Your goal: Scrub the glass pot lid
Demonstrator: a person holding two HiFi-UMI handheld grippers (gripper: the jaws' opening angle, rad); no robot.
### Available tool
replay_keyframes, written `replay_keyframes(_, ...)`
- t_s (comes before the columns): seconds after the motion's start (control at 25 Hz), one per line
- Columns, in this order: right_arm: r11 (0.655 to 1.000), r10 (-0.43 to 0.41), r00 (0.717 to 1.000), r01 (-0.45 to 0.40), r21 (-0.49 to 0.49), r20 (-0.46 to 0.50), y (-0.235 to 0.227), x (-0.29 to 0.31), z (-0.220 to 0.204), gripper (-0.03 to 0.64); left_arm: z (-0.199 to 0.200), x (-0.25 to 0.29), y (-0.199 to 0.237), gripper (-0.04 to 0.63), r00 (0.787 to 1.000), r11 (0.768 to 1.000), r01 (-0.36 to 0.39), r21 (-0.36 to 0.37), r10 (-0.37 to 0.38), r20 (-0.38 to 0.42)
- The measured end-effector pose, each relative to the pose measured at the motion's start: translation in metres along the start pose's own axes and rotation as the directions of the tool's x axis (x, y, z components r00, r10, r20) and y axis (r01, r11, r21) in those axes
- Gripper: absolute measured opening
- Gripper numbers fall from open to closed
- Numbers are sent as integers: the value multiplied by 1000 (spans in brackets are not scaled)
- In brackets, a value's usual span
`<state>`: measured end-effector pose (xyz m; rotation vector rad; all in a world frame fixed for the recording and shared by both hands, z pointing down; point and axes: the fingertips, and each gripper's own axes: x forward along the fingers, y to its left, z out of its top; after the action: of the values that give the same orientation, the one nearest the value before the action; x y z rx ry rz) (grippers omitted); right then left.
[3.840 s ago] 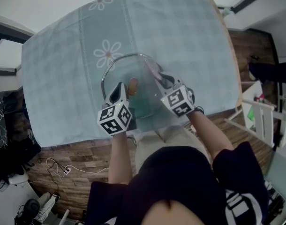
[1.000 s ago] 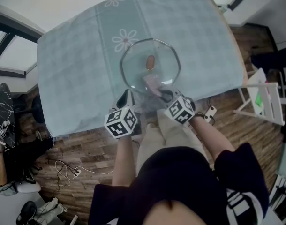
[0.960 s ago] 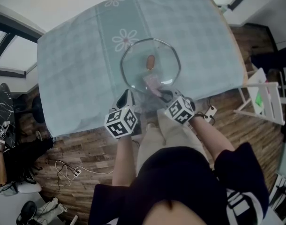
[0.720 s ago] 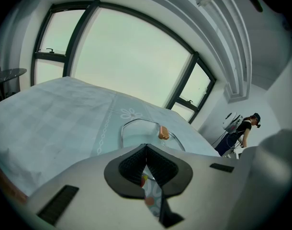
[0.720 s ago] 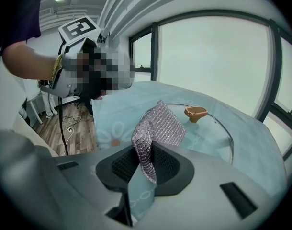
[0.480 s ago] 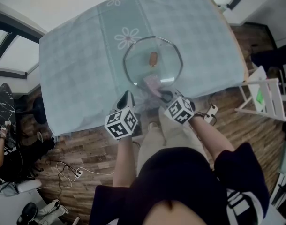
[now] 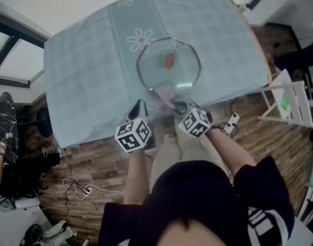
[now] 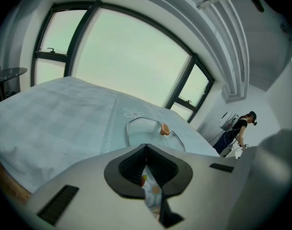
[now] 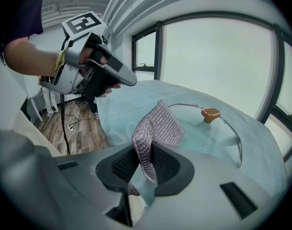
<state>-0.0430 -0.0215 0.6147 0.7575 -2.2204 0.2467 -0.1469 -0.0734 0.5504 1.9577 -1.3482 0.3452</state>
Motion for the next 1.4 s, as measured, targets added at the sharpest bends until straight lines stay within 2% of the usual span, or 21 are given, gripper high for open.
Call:
replay_keyframes(0.4,1000,4,1000,-4,-7,-10,18,2,0,80,-5,-13,6,0,1000,1000,4,1,-4,7)
replay_keyframes(0.68,1000,-15,1000,15,2,27,28,-4,8,80,-3,-23,9,0,1000,1000,15,6,-15,25)
replay_keyframes(0.92,997,-65,996,62,54,55,31,-21,15,78,-4,-35,7,0,999,999,34,14,-34,39)
replay_keyframes(1.16,994,-98,992,93,63,78,38,-36,23,78,-8,-48,9,0,998,999,48,13,-49,46)
replay_keyframes(1.4,984,-136,982,119,133,132,35,-53,45,78,-8,-54,9,0,997,998,61,5,-61,53)
